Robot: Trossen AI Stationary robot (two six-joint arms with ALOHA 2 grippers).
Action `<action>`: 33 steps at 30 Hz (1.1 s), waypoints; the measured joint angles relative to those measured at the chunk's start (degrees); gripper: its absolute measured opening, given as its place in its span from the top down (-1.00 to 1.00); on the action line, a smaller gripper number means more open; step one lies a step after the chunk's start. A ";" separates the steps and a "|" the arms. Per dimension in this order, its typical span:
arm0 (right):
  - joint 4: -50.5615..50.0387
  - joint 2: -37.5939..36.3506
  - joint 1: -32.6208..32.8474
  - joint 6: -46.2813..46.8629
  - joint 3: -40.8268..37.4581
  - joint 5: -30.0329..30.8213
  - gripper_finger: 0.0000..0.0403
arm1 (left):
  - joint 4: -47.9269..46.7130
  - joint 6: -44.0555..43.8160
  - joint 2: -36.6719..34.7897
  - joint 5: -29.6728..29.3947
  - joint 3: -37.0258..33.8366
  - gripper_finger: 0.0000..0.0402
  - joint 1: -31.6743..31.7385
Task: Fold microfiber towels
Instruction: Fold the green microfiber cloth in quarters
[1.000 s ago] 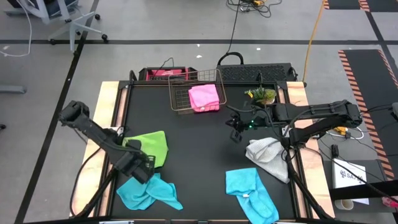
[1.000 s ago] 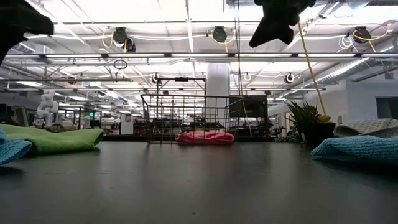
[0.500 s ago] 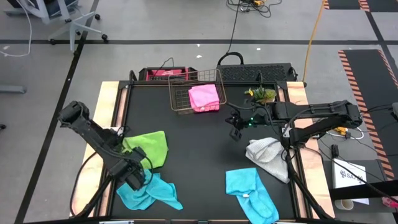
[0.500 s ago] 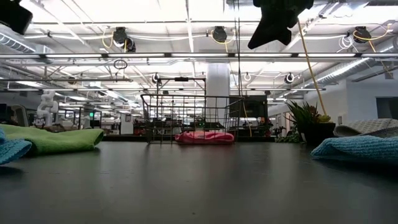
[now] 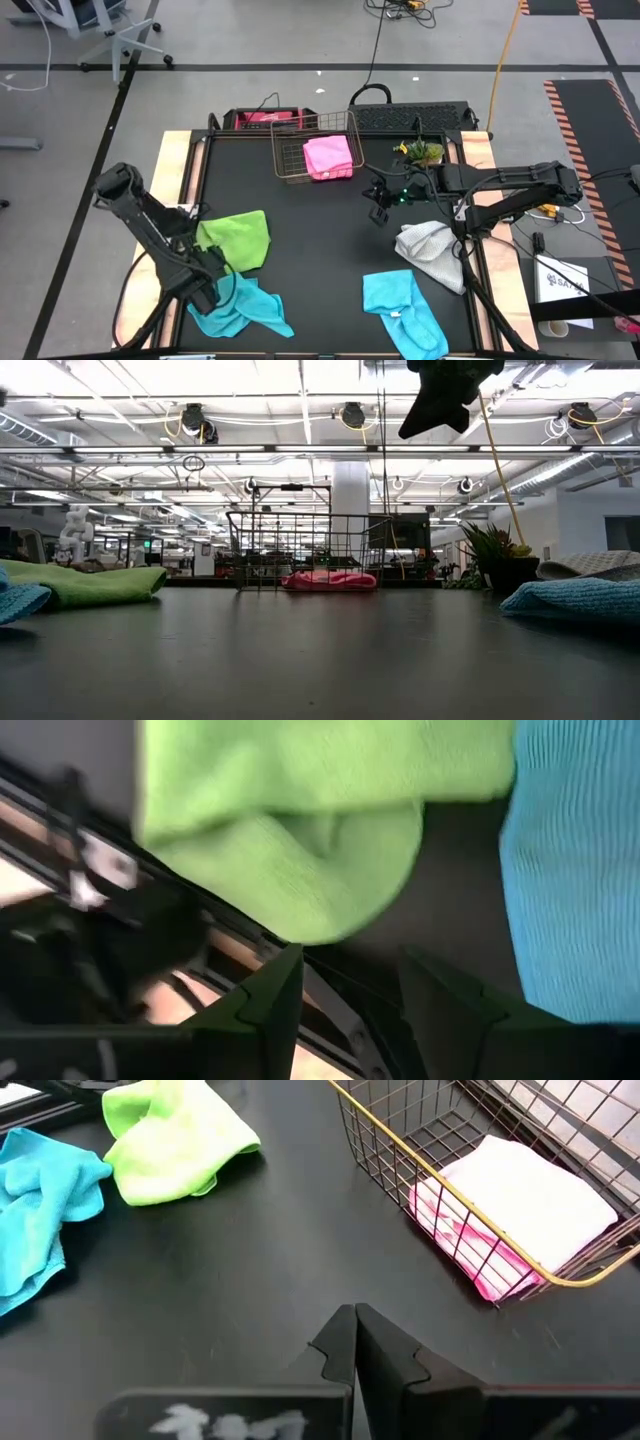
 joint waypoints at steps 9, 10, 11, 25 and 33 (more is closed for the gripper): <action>1.27 0.02 0.00 1.46 0.00 0.00 1.00 | 2.69 -0.78 0.02 -0.12 -5.58 0.16 1.15; 1.27 0.02 0.00 2.03 -0.02 -0.02 1.00 | 3.49 0.82 0.02 -0.82 -6.36 0.16 1.24; 1.27 0.02 0.00 2.77 -0.01 -0.02 1.00 | 4.60 2.51 0.02 -1.41 -7.19 0.16 1.43; 1.36 0.02 0.00 10.79 -0.01 0.04 1.00 | 9.70 8.04 0.02 -0.75 -13.45 0.16 2.39; 2.81 0.02 0.02 13.35 -0.01 0.04 1.00 | 12.71 -2.47 0.02 5.17 -14.12 0.16 3.03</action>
